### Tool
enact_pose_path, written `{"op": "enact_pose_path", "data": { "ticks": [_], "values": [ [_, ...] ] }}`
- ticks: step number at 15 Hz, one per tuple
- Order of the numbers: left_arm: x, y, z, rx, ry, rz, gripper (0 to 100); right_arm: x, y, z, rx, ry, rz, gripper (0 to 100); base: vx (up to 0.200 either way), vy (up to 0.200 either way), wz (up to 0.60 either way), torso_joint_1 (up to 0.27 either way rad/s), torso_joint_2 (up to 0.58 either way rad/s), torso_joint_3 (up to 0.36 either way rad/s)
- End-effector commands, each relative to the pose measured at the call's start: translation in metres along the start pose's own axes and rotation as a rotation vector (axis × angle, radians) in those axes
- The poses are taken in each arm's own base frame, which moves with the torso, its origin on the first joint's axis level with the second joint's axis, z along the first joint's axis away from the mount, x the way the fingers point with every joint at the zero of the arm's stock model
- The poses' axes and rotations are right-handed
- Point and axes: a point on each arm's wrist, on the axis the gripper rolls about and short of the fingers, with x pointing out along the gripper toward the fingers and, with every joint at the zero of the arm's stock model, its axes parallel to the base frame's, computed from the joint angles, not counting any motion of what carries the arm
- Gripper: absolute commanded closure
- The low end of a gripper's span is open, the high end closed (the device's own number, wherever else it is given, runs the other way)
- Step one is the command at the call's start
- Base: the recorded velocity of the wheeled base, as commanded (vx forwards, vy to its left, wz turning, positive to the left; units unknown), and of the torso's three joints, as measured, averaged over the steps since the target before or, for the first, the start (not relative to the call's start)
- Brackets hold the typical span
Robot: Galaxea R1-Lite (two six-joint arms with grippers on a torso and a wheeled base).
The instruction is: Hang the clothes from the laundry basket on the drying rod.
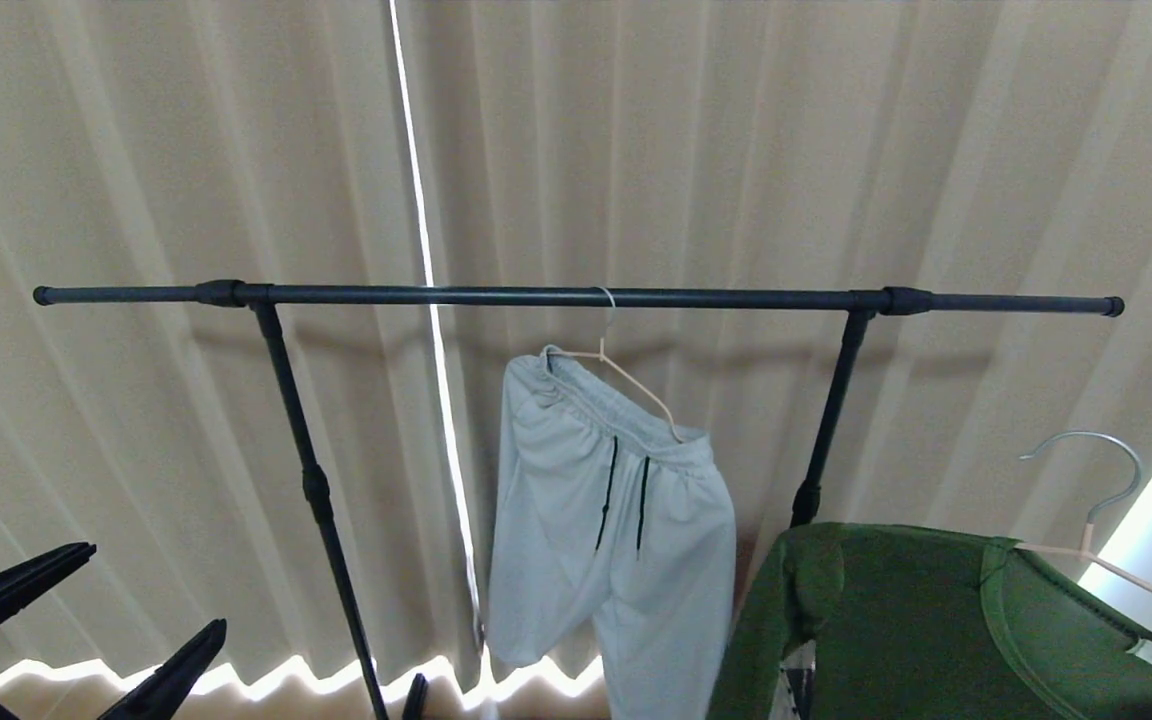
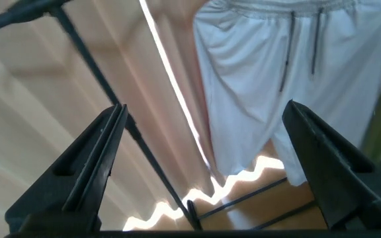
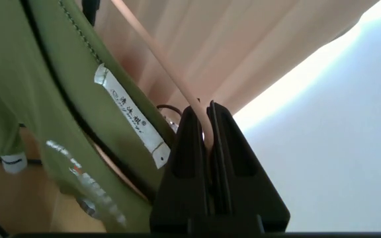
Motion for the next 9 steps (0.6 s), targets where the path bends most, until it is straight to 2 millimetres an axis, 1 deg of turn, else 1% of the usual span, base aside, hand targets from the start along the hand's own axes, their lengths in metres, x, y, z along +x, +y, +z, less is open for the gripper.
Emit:
{"op": "enact_pose_path", "data": {
  "ticks": [1, 9],
  "values": [
    [0.0005, 0.0002, 0.0002, 0.000, 0.001, 0.001, 0, 0.0006, -0.0001, 0.0003, -0.001, 0.003, 0.000, 100, 0.000, 0.000, 0.00, 0.000, 0.00, 0.000],
    [0.0002, 0.0001, -0.0001, 0.000, 0.001, 0.001, 0, 0.0010, 0.0008, -0.0016, -0.004, 0.015, 0.007, 100, 0.200, 0.000, 0.00, 0.005, 0.00, 0.002]
  ]
}}
